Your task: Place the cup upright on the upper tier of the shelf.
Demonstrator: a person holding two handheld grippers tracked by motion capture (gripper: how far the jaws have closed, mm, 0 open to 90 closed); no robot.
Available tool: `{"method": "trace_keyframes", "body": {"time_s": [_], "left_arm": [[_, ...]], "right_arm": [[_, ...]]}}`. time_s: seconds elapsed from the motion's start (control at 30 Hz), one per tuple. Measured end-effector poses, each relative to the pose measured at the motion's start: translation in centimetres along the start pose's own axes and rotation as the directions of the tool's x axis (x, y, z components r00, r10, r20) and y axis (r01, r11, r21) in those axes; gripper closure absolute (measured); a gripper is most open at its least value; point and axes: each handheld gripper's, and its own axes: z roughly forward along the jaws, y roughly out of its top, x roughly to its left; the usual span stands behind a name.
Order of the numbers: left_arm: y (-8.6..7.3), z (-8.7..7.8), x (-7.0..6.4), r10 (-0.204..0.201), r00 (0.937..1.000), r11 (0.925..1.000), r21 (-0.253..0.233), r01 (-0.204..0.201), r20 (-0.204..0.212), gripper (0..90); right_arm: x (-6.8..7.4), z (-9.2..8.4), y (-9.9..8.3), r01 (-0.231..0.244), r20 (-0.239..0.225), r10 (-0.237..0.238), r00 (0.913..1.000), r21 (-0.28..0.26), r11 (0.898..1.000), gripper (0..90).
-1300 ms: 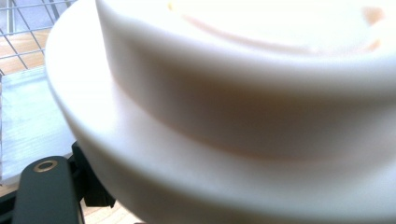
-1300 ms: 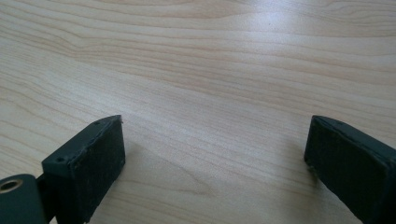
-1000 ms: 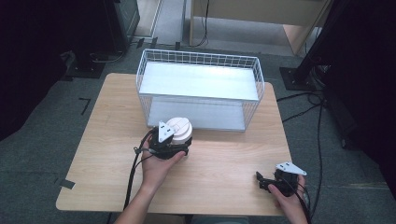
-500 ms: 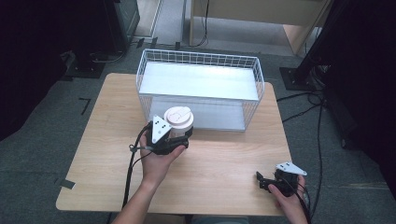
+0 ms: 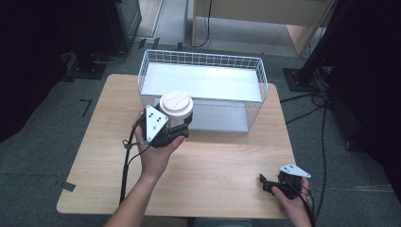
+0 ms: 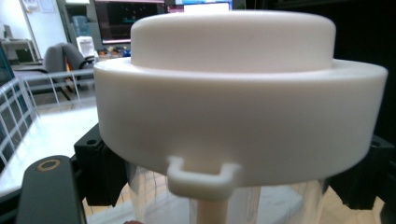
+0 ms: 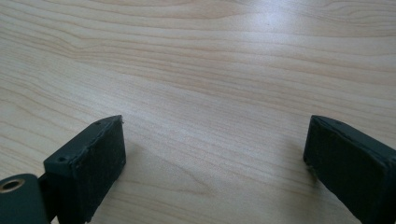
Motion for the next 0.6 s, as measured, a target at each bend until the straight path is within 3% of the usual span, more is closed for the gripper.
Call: {"method": "trace_keyframes", "body": {"time_s": [0.23,0.33,0.6], "left_arm": [[2.3,0.9,0.0,0.026,0.9996,0.9990,-0.036,-0.027,-0.012,15.6],[3.5,1.9,0.2,0.038,0.9992,0.9966,-0.073,-0.038,-0.009,15.6],[5.1,3.8,0.8,0.015,0.9996,0.9938,-0.109,-0.017,-0.025,15.7]], "right_arm": [[0.0,0.0,0.0,-0.004,0.002,0.004,1.0000,-0.003,1.000,5.8],[0.0,0.0,0.0,-0.001,0.000,0.001,1.0000,0.000,1.000,6.0],[0.0,0.0,0.0,0.000,-0.001,0.000,1.0000,-0.001,1.000,6.3]]}}
